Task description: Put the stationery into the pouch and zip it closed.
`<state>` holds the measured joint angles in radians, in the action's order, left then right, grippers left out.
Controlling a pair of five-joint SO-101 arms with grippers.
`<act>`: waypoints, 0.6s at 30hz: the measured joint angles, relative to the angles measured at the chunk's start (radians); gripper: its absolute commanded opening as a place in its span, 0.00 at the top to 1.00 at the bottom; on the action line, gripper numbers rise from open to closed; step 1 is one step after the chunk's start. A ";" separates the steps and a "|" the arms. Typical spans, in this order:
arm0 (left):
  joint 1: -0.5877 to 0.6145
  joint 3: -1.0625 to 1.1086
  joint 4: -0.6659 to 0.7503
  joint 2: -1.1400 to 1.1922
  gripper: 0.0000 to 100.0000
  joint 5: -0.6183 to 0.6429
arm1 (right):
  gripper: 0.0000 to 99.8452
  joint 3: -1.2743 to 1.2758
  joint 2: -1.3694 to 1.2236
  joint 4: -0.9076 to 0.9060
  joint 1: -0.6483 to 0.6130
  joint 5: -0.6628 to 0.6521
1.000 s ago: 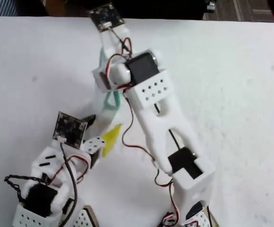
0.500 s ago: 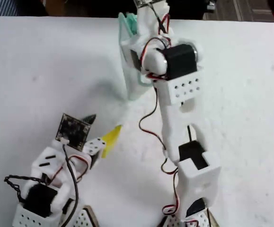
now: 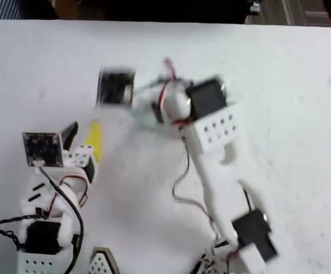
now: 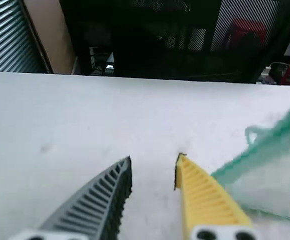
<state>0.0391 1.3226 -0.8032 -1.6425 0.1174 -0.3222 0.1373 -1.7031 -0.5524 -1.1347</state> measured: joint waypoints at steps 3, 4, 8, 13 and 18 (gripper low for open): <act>0.005 0.000 0.009 0.000 0.84 0.009 | 0.98 0.180 0.120 0.000 -0.029 -0.023; 0.005 0.000 0.009 0.000 0.84 0.011 | 0.98 0.235 0.161 0.000 -0.037 -0.037; -0.018 0.002 0.009 0.000 0.84 0.011 | 0.98 0.483 0.325 0.000 -0.072 -0.209; -0.114 0.035 0.009 0.000 0.84 -0.005 | 0.98 0.749 0.537 0.018 -0.086 -0.423; -0.184 0.046 0.009 0.000 0.84 -0.051 | 0.98 0.882 0.709 0.250 -0.092 -0.384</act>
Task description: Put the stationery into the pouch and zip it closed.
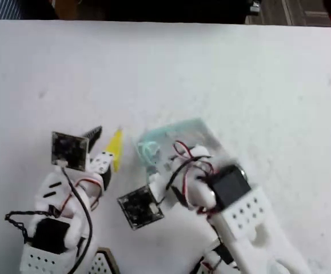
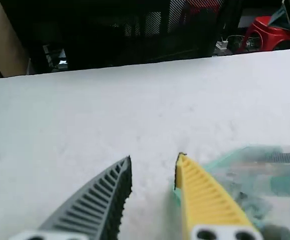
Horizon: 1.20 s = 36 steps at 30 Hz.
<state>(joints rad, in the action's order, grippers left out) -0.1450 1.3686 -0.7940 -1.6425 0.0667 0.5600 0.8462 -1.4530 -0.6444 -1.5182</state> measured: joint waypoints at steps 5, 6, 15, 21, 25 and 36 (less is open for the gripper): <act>-0.014 0.000 0.000 0.000 0.84 -0.003 | 0.98 0.183 0.100 0.338 -0.009 0.117; -0.014 0.000 0.000 0.000 0.84 -0.003 | 0.98 0.224 0.124 0.356 -0.017 0.104; -0.041 0.000 0.000 0.000 0.84 -0.003 | 0.98 0.483 0.390 0.318 -0.049 -0.235; -0.124 0.061 0.000 0.000 0.79 -0.003 | 0.98 0.488 0.470 0.318 -0.129 -0.229; -0.180 0.071 0.000 0.002 0.79 -0.064 | 0.98 0.486 0.502 0.316 -0.195 -0.167; -0.284 0.011 -0.112 -0.017 0.78 -0.227 | 0.98 0.457 0.520 0.402 -0.146 -0.052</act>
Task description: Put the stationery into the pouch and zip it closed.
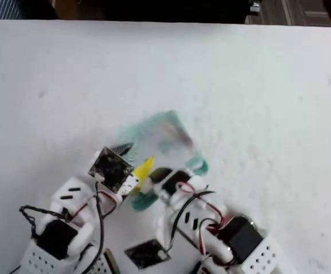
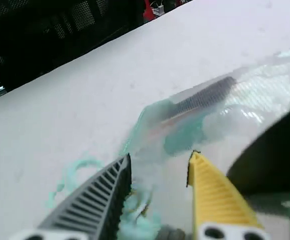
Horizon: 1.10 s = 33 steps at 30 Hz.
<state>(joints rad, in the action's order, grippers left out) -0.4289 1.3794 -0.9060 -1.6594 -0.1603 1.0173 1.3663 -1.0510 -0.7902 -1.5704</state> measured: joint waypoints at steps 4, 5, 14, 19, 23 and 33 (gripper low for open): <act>-0.006 -0.072 -0.106 0.000 0.78 -0.006 | 0.98 0.037 0.000 0.078 0.055 0.008; -0.008 -0.084 -0.124 0.000 0.78 -0.006 | 0.98 0.055 0.000 0.094 0.058 0.011; -0.008 -0.114 -0.175 0.000 0.78 -0.048 | 0.98 0.126 -0.002 0.252 0.121 0.054; 0.021 -0.132 -0.140 -0.002 0.78 -0.049 | 0.98 0.127 -0.003 0.336 0.135 0.176; 0.106 -0.164 -0.117 -0.002 0.78 0.025 | 0.98 0.127 -0.003 0.399 0.140 0.296; 0.244 -0.203 -0.118 -0.032 0.78 0.160 | 0.98 0.126 -0.003 0.425 0.140 0.574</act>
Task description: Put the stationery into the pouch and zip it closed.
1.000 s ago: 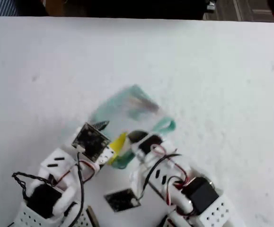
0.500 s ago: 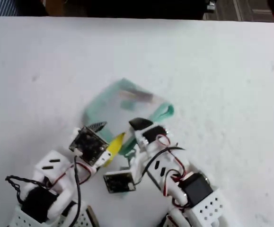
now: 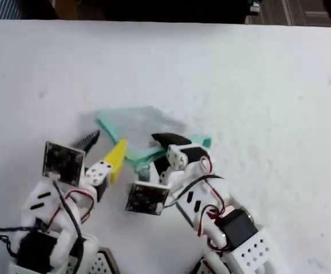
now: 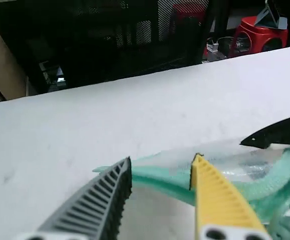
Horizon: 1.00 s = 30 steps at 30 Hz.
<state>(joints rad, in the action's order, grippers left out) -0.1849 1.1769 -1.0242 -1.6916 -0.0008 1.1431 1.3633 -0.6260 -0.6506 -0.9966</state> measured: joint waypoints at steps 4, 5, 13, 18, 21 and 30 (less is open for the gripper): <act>0.002 0.000 -0.017 -0.112 0.78 -0.002 | 0.98 0.000 0.002 0.017 0.003 0.089; 0.002 0.002 -0.018 -0.132 0.78 -0.002 | 0.98 -0.002 0.002 0.028 0.000 0.112; 0.003 0.002 -0.021 -0.135 0.78 -0.002 | 0.98 0.057 0.003 0.072 -0.049 0.176; -0.061 0.002 -0.011 -0.135 0.78 -0.002 | 0.98 0.075 0.005 0.072 -0.083 0.180; -0.117 0.002 -0.009 -0.137 0.78 -0.002 | 0.98 0.075 0.005 0.072 -0.083 0.180; -0.331 0.002 -0.051 -0.137 0.79 -0.170 | 0.98 0.094 0.005 0.091 -0.095 0.198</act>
<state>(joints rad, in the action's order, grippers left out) -0.5163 1.1784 -1.0748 -1.8282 -0.1711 1.2367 1.3679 -0.5355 -0.7457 -0.7986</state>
